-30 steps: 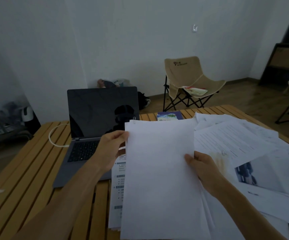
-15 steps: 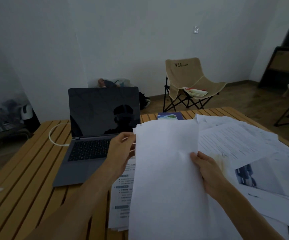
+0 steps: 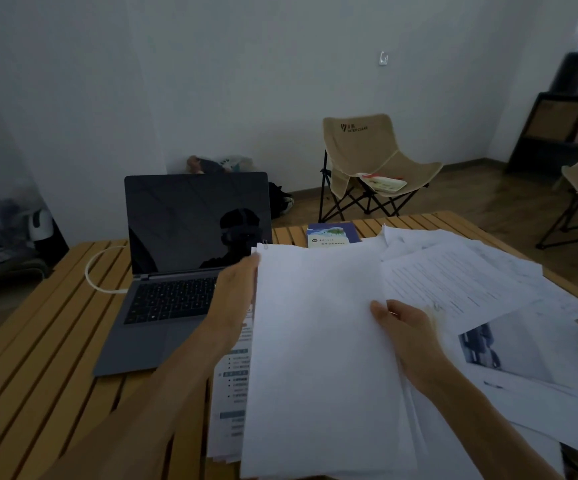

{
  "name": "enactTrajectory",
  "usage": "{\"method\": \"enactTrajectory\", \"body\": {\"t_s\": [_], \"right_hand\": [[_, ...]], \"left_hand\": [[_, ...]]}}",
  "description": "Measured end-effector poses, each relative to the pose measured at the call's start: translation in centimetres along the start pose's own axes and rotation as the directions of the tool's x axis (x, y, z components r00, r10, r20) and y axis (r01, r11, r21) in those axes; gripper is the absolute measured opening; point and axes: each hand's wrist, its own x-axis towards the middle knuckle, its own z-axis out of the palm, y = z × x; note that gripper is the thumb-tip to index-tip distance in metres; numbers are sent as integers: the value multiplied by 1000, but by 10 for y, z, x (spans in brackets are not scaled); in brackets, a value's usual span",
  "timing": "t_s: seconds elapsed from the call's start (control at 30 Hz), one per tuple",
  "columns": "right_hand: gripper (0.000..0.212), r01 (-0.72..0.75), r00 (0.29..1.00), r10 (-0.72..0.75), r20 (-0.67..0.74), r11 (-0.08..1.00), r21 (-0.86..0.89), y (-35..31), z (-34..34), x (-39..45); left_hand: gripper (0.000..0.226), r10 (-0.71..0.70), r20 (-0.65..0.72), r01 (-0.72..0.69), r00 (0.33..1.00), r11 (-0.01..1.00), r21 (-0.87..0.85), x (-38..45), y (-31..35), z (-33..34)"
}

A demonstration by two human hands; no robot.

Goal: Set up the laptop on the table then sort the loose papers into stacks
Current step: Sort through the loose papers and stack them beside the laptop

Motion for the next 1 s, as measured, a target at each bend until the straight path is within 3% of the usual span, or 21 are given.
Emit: {"method": "enactTrajectory", "body": {"t_s": [0.1, 0.23, 0.3, 0.47, 0.53, 0.73, 0.87, 0.93, 1.0], "right_hand": [[44, 72, 997, -72, 15, 997, -39, -5, 3, -4], [42, 80, 984, -78, 158, 997, -8, -4, 1, -9], [60, 107, 973, -96, 210, 993, -40, -2, 0, -9], [54, 110, 990, -99, 104, 988, -105, 1, -13, 0], [45, 64, 997, -60, 37, 993, -102, 4, -26, 7], [36, -50, 993, 36, -116, 991, -121, 13, -54, 19], [34, -88, 986, 65, -157, 986, -145, 16, -57, 22], [33, -102, 984, 78, -158, 984, -148, 15, -57, 21], [33, -101, 980, 72, -183, 983, -157, 13, -57, 19]], "left_hand": [[13, 126, -94, -125, 987, 992, 24, -1, 1, 7], [9, 148, -163, -145, 975, 989, 28, 1, -2, 5], [10, 156, -174, -148, 972, 987, 58, 2, -3, 2], [12, 144, -282, -118, 949, 987, 109, 11, -2, -22], [11, 198, -307, -130, 931, 965, 227, 11, 7, -37], [19, 417, -277, -188, 866, 784, 591, -11, 79, -78], [22, 655, -153, -267, 740, 494, 827, -47, 149, -60], [14, 624, -44, -294, 780, 428, 855, -58, 171, -33], [16, 452, 57, -270, 890, 422, 865, -57, 168, 4]]}}
